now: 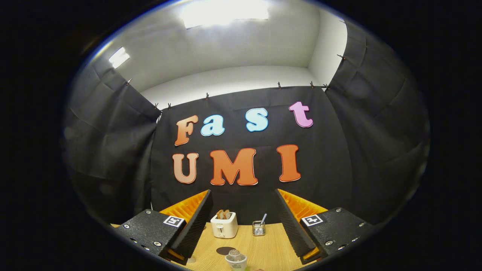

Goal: Take the bottle from table, then pour the juice into the cup, finally place the bottle on the coaster

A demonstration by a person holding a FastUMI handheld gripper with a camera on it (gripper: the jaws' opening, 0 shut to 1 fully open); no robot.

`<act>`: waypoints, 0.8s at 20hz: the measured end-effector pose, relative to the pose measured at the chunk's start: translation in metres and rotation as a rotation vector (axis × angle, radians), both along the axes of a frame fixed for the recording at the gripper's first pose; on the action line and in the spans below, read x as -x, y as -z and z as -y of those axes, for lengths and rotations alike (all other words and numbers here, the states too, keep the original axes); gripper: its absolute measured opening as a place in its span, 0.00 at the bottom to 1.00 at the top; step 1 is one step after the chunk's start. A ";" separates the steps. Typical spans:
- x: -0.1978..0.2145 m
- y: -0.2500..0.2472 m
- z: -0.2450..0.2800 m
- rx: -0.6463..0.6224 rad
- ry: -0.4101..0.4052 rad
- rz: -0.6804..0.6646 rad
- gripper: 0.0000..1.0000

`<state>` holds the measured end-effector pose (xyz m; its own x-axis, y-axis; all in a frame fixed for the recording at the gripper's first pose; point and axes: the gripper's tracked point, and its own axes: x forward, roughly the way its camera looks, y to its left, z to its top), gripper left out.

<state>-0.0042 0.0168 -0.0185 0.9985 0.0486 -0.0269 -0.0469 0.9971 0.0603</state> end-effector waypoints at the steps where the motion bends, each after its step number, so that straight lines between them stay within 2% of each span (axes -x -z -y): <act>1: -0.001 0.005 -0.003 -0.010 -0.007 -0.005 0.97; 7: 0.002 0.062 -0.020 -0.051 -0.070 -0.104 0.97; 16: 0.009 0.151 -0.025 -0.006 -0.072 -0.227 0.97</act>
<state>-0.0135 0.0418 -0.1699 0.9607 0.1202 -0.2500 -0.1023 0.9912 0.0835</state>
